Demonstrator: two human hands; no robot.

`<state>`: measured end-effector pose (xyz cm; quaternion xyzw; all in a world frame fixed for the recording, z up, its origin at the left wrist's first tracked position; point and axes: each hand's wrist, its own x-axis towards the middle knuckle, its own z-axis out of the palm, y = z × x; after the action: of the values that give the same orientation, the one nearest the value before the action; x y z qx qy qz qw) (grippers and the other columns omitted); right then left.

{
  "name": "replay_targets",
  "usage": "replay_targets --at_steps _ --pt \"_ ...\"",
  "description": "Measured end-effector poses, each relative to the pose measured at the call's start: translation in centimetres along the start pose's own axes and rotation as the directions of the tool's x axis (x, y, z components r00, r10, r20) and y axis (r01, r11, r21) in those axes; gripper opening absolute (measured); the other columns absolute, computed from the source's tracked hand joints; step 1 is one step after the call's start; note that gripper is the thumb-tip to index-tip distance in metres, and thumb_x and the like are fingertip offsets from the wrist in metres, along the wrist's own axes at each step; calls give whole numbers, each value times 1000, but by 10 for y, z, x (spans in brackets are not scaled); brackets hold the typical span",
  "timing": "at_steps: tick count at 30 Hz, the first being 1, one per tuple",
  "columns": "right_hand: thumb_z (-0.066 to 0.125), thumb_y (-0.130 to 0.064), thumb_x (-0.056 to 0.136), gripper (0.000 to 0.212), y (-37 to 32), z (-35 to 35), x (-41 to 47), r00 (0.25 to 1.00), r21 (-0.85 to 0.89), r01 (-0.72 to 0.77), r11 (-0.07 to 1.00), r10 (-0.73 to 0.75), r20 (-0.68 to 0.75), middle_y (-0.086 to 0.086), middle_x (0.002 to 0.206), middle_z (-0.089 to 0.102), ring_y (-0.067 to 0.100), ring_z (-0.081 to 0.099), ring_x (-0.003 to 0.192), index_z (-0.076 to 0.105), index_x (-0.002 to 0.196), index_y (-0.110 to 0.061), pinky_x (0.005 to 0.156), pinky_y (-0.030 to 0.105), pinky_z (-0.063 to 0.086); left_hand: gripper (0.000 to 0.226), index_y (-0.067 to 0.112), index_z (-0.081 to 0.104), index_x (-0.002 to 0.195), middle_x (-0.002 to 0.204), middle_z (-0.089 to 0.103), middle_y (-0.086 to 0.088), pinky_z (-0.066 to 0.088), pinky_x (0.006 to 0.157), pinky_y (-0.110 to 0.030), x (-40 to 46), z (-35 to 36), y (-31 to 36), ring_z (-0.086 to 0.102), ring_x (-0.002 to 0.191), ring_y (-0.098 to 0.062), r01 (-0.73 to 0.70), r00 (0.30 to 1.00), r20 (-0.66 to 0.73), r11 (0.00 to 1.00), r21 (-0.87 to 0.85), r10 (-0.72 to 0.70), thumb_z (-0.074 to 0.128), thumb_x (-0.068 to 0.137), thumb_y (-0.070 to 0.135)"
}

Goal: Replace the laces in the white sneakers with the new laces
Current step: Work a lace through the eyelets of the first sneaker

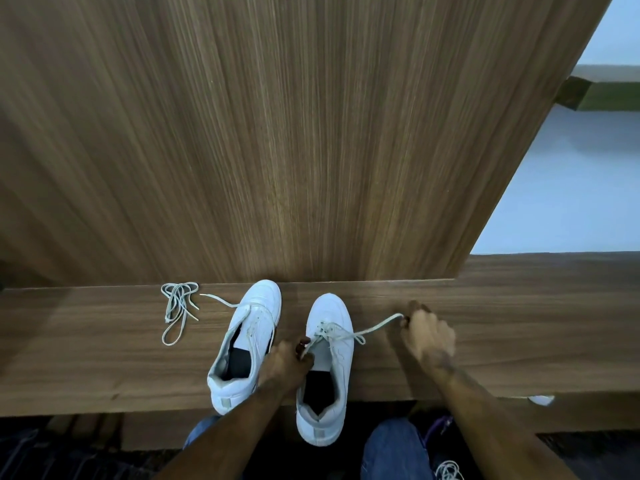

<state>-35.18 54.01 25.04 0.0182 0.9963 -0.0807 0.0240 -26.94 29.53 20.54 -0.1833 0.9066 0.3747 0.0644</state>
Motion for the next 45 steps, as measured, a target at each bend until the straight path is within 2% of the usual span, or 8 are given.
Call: replay_targets --at_steps 6,9,17,25,29,31,36,45 --pt "47 -33 92 26 -48 43 -27 924 169 346 923 -366 107 -2 122 57 25 60 110 57 116 -29 84 35 47 36 18 64 111 108 68 -9 51 83 -34 0 1 2 63 103 -31 52 998 -22 995 87 -50 60 82 38" --pt "44 -28 93 28 -68 53 -35 901 188 375 908 -404 157 0 117 60 28 58 108 56 118 -27 80 36 48 33 12 64 109 108 67 -13 50 80 -36 0 1 5 62 102 -33 52 999 -10 988 146 -51 57 85 35" --pt "44 -29 90 23 -64 33 -11 956 123 263 957 -276 101 9 103 69 30 65 95 62 99 -17 73 33 48 32 20 68 111 108 69 -10 50 81 -33 -2 -2 5 63 102 -30 27 999 23 990 141 -30 57 84 33" --pt "53 -32 92 31 -5 -19 31 953 300 -242 923 284 -105 20 114 65 41 62 106 64 108 -9 83 40 49 29 24 69 111 107 70 -8 50 82 -31 -5 -2 8 63 103 -30 5 1000 12 995 104 -6 58 84 29" --pt "57 -30 88 29 5 -15 22 990 95 -140 986 137 36 12 118 63 36 62 107 60 115 -20 84 39 50 32 17 68 110 109 69 -10 51 83 -33 -3 0 6 63 104 -31 41 999 -4 995 95 -40 59 84 32" --pt "55 -30 91 34 -5 -8 11 989 -7 57 998 -56 138 9 124 61 33 61 111 55 124 -24 85 37 49 32 16 68 111 109 69 -11 51 82 -34 -3 1 6 64 103 -31 52 999 -5 994 97 -51 59 85 32" --pt "50 -30 92 35 -51 33 -19 863 199 409 890 -449 232 -1 126 51 27 58 111 56 126 -27 87 34 46 41 18 66 111 109 68 -9 53 83 -36 2 4 1 64 102 -29 71 997 8 990 119 -72 55 80 43" --pt "50 -29 87 23 -51 31 -10 969 115 219 969 -230 93 4 106 68 30 64 101 66 103 -26 78 33 49 40 18 66 109 107 68 -8 53 81 -37 7 5 -2 65 100 -29 70 997 32 988 135 -75 52 78 39"
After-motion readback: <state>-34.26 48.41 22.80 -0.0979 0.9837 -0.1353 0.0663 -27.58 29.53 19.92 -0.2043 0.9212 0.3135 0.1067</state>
